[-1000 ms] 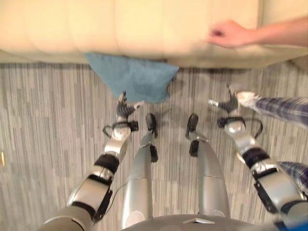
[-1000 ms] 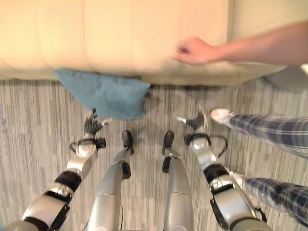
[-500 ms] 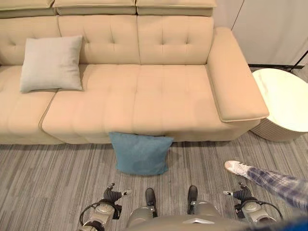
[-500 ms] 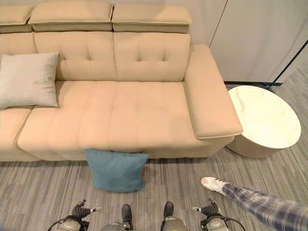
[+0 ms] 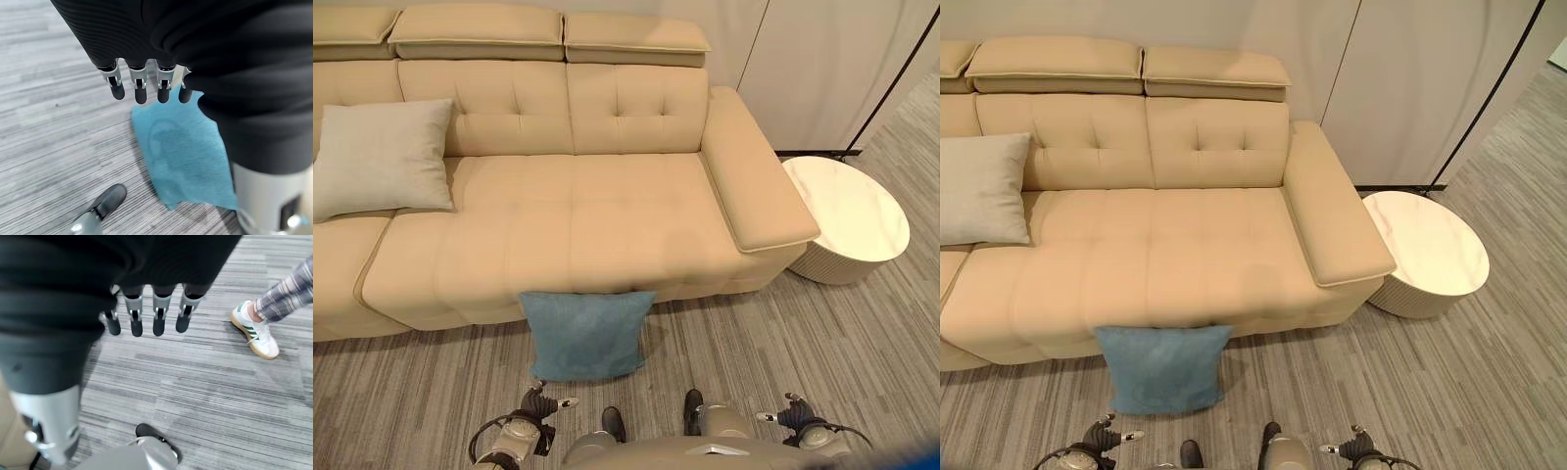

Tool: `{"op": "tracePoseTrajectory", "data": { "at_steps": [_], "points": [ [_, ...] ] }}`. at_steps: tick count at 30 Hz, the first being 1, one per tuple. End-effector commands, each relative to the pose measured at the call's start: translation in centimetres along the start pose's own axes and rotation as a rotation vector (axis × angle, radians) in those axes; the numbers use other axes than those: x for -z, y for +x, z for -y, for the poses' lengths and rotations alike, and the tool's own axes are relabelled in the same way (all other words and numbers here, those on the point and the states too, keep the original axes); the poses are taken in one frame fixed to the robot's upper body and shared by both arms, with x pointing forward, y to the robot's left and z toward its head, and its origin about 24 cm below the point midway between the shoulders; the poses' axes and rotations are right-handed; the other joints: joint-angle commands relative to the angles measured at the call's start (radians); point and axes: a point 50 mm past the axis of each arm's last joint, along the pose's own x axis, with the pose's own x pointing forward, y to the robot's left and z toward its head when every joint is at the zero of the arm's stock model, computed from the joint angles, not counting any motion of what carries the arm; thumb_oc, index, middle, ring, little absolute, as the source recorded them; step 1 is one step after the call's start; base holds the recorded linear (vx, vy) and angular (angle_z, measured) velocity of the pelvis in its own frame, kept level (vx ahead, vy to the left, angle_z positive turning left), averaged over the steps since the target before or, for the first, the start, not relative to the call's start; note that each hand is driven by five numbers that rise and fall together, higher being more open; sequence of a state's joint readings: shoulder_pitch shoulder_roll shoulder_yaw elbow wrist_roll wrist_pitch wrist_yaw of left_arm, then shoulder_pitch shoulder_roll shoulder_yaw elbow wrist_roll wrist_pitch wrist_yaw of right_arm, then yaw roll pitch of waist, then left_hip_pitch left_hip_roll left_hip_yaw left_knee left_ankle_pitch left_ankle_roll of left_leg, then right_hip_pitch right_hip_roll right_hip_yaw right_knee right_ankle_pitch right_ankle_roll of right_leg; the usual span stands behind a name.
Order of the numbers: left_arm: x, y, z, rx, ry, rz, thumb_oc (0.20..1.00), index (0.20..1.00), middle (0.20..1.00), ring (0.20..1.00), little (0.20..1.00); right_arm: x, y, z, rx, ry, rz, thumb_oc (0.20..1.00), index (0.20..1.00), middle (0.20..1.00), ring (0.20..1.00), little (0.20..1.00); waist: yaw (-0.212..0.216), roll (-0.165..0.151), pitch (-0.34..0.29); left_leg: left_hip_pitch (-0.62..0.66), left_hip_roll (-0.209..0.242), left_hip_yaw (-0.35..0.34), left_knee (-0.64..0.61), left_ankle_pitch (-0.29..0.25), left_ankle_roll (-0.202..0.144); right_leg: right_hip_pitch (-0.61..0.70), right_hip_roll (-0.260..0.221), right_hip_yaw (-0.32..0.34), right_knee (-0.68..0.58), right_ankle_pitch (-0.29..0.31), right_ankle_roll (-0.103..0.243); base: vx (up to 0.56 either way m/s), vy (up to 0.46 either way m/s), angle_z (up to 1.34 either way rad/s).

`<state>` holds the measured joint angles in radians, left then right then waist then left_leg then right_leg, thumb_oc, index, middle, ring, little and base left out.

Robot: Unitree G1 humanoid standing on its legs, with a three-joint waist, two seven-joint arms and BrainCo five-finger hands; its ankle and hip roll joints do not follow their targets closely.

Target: Pick up all the scattered cushions and arrange them neatly on the sofa.

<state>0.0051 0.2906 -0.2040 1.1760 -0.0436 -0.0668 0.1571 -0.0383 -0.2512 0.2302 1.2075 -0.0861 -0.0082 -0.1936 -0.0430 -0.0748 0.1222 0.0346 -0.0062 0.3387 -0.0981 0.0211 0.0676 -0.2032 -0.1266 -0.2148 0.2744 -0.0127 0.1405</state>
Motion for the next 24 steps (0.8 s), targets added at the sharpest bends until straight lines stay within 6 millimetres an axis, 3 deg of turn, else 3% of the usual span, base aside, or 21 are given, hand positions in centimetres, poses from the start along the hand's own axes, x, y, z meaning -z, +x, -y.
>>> {"op": "tracePoseTrajectory", "data": {
  "at_steps": [1,4,5,6,7,9,11,12,13,14,15,16,22,24],
  "points": [
    [-1.2,0.4,-0.2,0.0,0.027,0.029,1.0,1.0,1.0,1.0,1.0,-1.6,0.5,2.0,0.052,-0.039,0.049,1.0,1.0,1.0,1.0,1.0,-0.007,0.01,0.011,0.012,-0.005,-0.103,0.025,-0.054,-0.068,0.048,0.058,0.04,-0.088,-0.005,0.011,0.03,-0.045,-0.26],
    [-1.4,0.3,0.3,0.015,0.022,0.037,1.0,1.0,1.0,1.0,1.0,-0.4,0.4,2.1,0.059,-0.027,0.011,1.0,1.0,1.0,1.0,1.0,-0.014,0.008,0.001,-0.006,-0.016,-0.119,0.051,-0.063,-0.077,0.097,0.085,0.079,-0.172,-0.005,-0.007,0.07,-0.123,0.26],
    [-1.9,0.3,0.8,0.033,0.042,0.055,1.0,1.0,1.0,1.0,1.0,0.7,0.3,2.4,0.07,-0.004,-0.023,1.0,1.0,1.0,1.0,1.0,-0.029,0.006,0.0,-0.036,-0.007,-0.123,0.154,-0.096,-0.102,0.138,0.074,0.051,-0.205,-0.01,-0.019,0.08,-0.128,0.85],
    [-1.9,0.3,0.8,0.033,0.042,0.055,1.0,1.0,1.0,1.0,1.0,0.7,0.3,2.4,0.07,-0.004,-0.023,1.0,1.0,1.0,1.0,1.0,-0.03,0.006,0.0,-0.038,-0.007,-0.124,0.158,-0.098,-0.103,0.139,0.074,0.049,-0.206,-0.01,-0.019,0.09,-0.117,1.07],
    [-2.1,0.3,1.2,0.046,0.041,0.061,1.0,1.0,1.0,1.0,1.0,0.9,0.3,2.8,0.078,-0.001,-0.03,1.0,1.0,1.0,1.0,1.0,-0.034,0.001,0.009,-0.071,0.008,-0.131,0.251,-0.115,-0.118,0.157,0.064,0.045,-0.21,-0.017,-0.033,0.02,-0.012,0.69],
    [-2.3,0.3,1.3,0.049,0.033,0.068,1.0,1.0,1.0,1.0,1.0,1.0,0.3,2.9,0.08,-0.002,-0.032,1.0,1.0,1.0,1.0,1.0,-0.026,-0.004,0.021,-0.118,0.028,-0.153,0.323,-0.116,-0.13,0.168,0.058,0.052,-0.206,-0.029,-0.043,0.02,0.022,0.18],
    [-2.2,0.3,1.3,0.047,0.035,0.061,1.0,1.0,1.0,1.0,1.0,1.0,0.3,2.9,0.079,-0.007,-0.035,1.0,1.0,1.0,1.0,1.0,-0.023,-0.008,0.015,-0.131,0.062,-0.151,0.304,-0.104,-0.128,0.177,0.051,0.054,-0.214,-0.032,-0.041,0.09,0.087,-0.06],
    [-2.1,0.3,1.1,0.037,0.03,0.055,1.0,1.0,1.0,1.0,1.0,0.8,0.3,2.9,0.08,-0.005,-0.03,1.0,1.0,1.0,1.0,1.0,-0.013,-0.017,0.011,-0.155,0.098,-0.166,0.275,-0.07,-0.13,0.177,0.04,0.059,-0.215,-0.034,-0.037,0.1,0.089,-0.01],
    [-2.1,0.3,1.1,0.037,0.03,0.055,1.0,1.0,1.0,1.0,1.0,0.8,0.3,2.9,0.08,-0.005,-0.03,1.0,1.0,1.0,1.0,1.0,-0.013,-0.017,0.011,-0.154,0.098,-0.167,0.273,-0.069,-0.131,0.177,0.04,0.059,-0.214,-0.035,-0.037,0.14,0.154,-0.01],
    [-2.3,0.3,1.1,0.033,0.032,0.061,1.0,1.0,1.0,1.0,1.0,0.7,0.3,2.9,0.082,-0.005,-0.029,1.0,1.0,1.0,1.0,1.0,-0.008,-0.013,0.01,-0.169,0.129,-0.187,0.239,-0.025,-0.142,0.181,0.038,0.061,-0.21,-0.051,-0.036,0.07,0.09,-0.05],
    [-2.3,0.3,1.1,0.033,0.032,0.061,1.0,1.0,1.0,1.0,1.0,0.7,0.3,2.9,0.082,-0.005,-0.029,1.0,1.0,1.0,1.0,1.0,-0.009,-0.013,0.01,-0.168,0.129,-0.187,0.238,-0.024,-0.143,0.182,0.038,0.06,-0.21,-0.052,-0.037,0.2,0.31,-0.14],
    [-2.5,0.4,1.2,0.04,0.042,0.064,1.0,1.0,1.0,1.0,1.0,0.9,0.3,2.9,0.08,-0.003,-0.038,1.0,1.0,1.0,1.0,1.0,-0.009,0.006,0.0,-0.142,0.135,-0.209,0.168,-0.005,-0.155,0.189,0.035,0.067,-0.199,-0.068,-0.034,0.13,0.218,-0.09],
    [-2.9,0.5,0.9,0.036,0.071,0.075,1.0,1.0,1.0,1.0,1.0,0.1,0.4,2.4,0.074,-0.005,-0.02,1.0,1.0,1.0,1.0,1.0,-0.015,0.005,-0.002,-0.098,0.088,-0.19,0.137,-0.027,-0.133,0.175,-0.006,0.1,-0.158,-0.046,-0.006,0.11,0.28,-0.21],
    [-3.2,0.7,-0.8,-0.019,0.061,0.08,1.0,1.0,1.0,1.0,1.0,-2.2,0.6,2.0,0.067,-0.024,0.048,1.0,1.0,1.0,1.0,1.0,-0.002,0.004,0.02,-0.067,0.061,-0.133,0.102,-0.043,-0.094,0.087,-0.047,0.109,-0.04,0.001,0.029,0.0,0.482,-0.69]
  ]
}}
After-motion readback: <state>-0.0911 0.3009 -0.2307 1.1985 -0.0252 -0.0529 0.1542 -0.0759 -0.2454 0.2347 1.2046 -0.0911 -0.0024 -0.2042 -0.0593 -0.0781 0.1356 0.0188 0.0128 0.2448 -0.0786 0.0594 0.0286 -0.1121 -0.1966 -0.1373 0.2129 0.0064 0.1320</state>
